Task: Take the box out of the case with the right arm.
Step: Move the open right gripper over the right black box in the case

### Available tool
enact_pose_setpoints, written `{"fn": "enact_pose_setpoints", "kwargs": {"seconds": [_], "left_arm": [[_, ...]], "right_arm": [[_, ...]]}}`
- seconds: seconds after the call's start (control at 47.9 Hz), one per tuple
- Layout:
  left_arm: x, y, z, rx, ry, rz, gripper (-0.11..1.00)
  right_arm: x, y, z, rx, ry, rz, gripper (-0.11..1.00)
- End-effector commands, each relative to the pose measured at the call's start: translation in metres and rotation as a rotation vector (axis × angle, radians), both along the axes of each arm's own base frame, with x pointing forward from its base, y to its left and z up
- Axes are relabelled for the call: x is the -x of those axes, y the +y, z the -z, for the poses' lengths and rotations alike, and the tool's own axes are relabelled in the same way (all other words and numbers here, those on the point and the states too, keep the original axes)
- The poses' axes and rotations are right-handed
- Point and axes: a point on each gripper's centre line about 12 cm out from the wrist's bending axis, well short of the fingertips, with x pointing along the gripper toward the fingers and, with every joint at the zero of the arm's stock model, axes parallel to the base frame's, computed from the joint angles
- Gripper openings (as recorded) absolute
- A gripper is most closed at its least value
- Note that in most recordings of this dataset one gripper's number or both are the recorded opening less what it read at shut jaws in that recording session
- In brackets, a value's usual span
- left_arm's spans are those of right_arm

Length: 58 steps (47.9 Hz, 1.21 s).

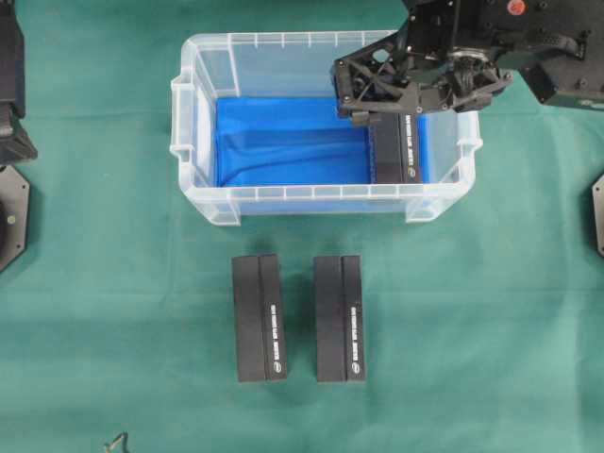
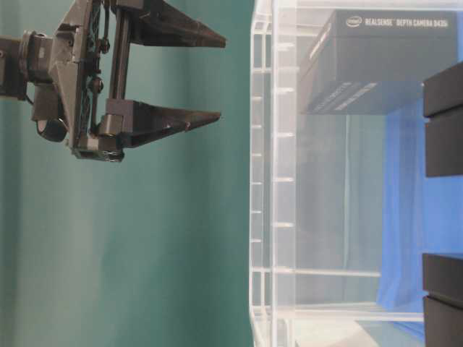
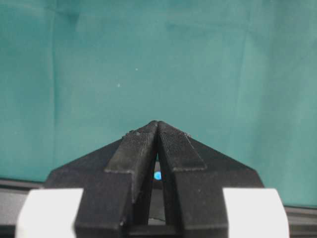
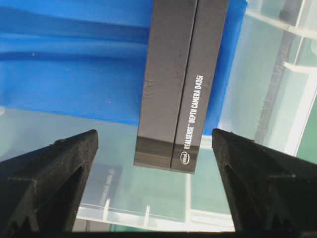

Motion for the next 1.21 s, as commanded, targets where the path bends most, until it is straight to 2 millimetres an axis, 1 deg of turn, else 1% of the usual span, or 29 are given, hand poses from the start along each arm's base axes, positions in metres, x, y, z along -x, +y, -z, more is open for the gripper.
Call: {"fn": "enact_pose_setpoints", "kwargs": {"seconds": [0.0, 0.772, 0.918, 1.189], "left_arm": [[-0.001, 0.001, -0.007, -0.003, -0.023, -0.002, 0.00], [-0.001, 0.000, -0.007, -0.003, -0.023, 0.000, 0.00], [-0.001, 0.001, -0.007, -0.003, -0.023, -0.002, 0.00], [-0.002, 0.001, -0.007, -0.003, -0.026, -0.002, 0.00]], "right_arm": [[0.002, 0.001, -0.008, 0.005, -0.022, -0.006, 0.90], [0.003, 0.001, -0.004, 0.004, -0.015, -0.001, 0.90], [0.004, 0.001, 0.000, 0.002, -0.010, 0.002, 0.90], [0.003, -0.001, 0.018, 0.000, -0.036, 0.007, 0.90]]}}
